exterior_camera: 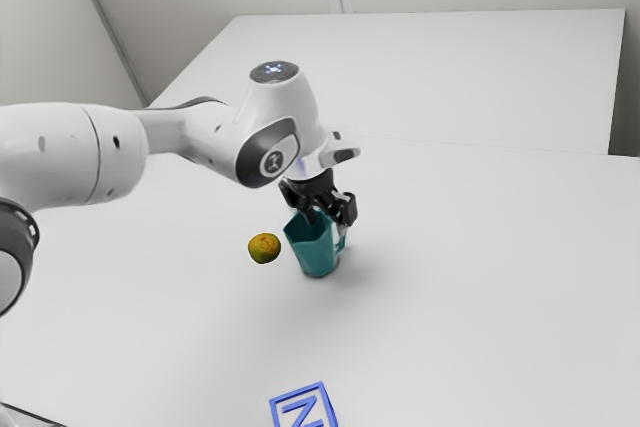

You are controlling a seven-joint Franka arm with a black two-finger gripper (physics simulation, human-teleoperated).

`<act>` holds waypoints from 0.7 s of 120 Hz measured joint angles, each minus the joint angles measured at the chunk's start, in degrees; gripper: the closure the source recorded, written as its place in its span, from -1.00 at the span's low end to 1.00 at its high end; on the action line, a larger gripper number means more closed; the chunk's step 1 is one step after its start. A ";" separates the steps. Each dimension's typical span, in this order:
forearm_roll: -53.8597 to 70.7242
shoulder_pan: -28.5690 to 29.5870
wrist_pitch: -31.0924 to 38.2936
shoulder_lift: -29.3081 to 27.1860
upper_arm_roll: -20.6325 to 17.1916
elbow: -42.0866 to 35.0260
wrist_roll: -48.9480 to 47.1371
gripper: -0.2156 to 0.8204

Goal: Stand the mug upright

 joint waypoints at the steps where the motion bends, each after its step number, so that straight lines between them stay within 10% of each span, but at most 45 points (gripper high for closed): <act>1: 0.00 0.01 -0.09 -0.28 -0.01 0.02 -0.03 -0.19; 13: 0.14 1.47 -2.04 -3.02 -1.34 0.73 0.19 -0.34; 27: 0.19 12.90 -6.19 -4.04 -11.27 6.21 1.76 -0.44; 58: 0.79 18.17 -23.16 0.03 -11.31 28.43 8.30 -0.54; 84: 0.82 22.12 -30.84 1.41 -13.35 32.63 13.36 -0.57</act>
